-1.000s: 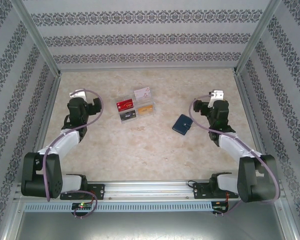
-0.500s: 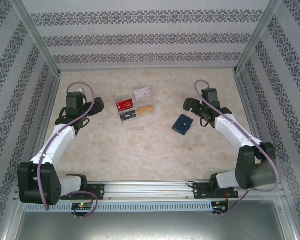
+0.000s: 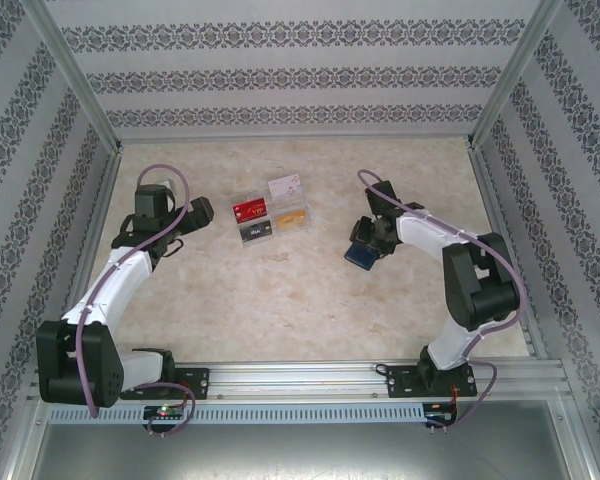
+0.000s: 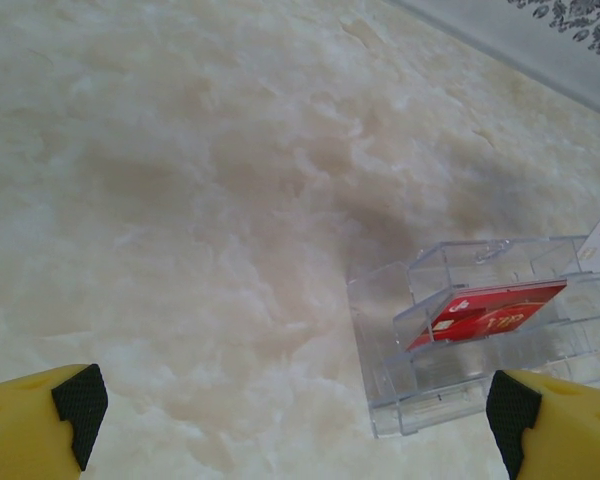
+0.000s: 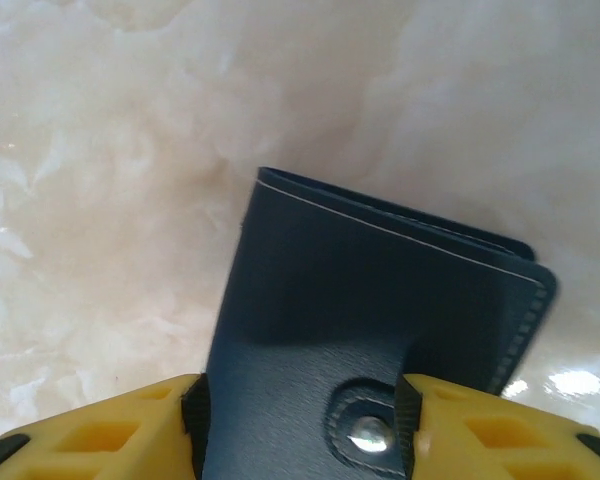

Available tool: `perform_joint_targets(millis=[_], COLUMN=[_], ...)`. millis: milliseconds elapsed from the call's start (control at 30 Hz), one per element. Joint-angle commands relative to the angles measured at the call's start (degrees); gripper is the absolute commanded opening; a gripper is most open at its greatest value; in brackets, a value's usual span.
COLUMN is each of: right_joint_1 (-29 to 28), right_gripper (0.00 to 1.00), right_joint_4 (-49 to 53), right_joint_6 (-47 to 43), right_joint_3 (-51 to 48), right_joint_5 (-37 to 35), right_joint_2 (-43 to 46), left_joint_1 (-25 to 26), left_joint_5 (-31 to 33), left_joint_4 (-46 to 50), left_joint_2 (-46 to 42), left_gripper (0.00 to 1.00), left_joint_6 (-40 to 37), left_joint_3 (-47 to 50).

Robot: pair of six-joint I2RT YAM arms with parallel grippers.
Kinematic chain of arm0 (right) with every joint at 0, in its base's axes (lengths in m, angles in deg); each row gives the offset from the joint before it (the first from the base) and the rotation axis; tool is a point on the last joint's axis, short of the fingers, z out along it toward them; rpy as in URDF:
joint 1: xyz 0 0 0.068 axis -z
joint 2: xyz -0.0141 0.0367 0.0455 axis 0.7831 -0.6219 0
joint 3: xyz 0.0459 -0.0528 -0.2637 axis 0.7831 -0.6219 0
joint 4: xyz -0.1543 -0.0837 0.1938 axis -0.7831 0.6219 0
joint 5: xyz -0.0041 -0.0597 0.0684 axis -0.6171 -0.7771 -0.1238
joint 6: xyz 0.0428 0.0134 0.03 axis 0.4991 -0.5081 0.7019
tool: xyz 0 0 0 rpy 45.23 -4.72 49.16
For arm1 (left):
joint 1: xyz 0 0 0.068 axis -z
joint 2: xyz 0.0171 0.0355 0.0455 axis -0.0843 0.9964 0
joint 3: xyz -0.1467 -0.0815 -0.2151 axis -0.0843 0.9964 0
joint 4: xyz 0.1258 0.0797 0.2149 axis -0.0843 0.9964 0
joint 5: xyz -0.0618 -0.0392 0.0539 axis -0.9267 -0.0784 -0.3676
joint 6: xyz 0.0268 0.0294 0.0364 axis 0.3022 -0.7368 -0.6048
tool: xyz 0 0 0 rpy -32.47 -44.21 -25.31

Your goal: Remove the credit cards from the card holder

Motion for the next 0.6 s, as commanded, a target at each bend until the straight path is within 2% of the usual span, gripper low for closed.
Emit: perform_joint_targets(millis=[0, 167, 333, 433, 567], right_joint_1=[-2.26, -9.47, -16.83, -18.54, -17.11], right_gripper=[0.54, 0.53, 0.52, 0.52, 0.53], right_joint_4=[3.69, 4.6, 5.22, 5.36, 3.63], right_joint_6=[-0.55, -1.92, -4.96, -7.58, -5.37], right_joint_3=[1.92, 2.1, 2.28, 2.67, 1.41], right_joint_5=[-1.59, 0.47, 3.26, 3.11, 0.82], right_joint_2=[-3.37, -6.69, -6.94, -3.24, 3.6], left_joint_1=[-0.63, 0.52, 5.0, 8.34, 14.46], left_joint_5=[-4.42, -11.91, -15.46, -17.02, -18.36], left_joint_4=[1.46, 1.78, 3.21, 3.69, 4.5], left_joint_2=[1.11, 4.17, 6.69, 8.22, 11.87], left_gripper=[0.99, 1.0, 1.0, 0.99, 0.93], left_joint_6=[2.37, 4.51, 4.87, 5.48, 6.84], left_joint_3=[-0.95, -1.82, -3.16, -3.81, -5.71])
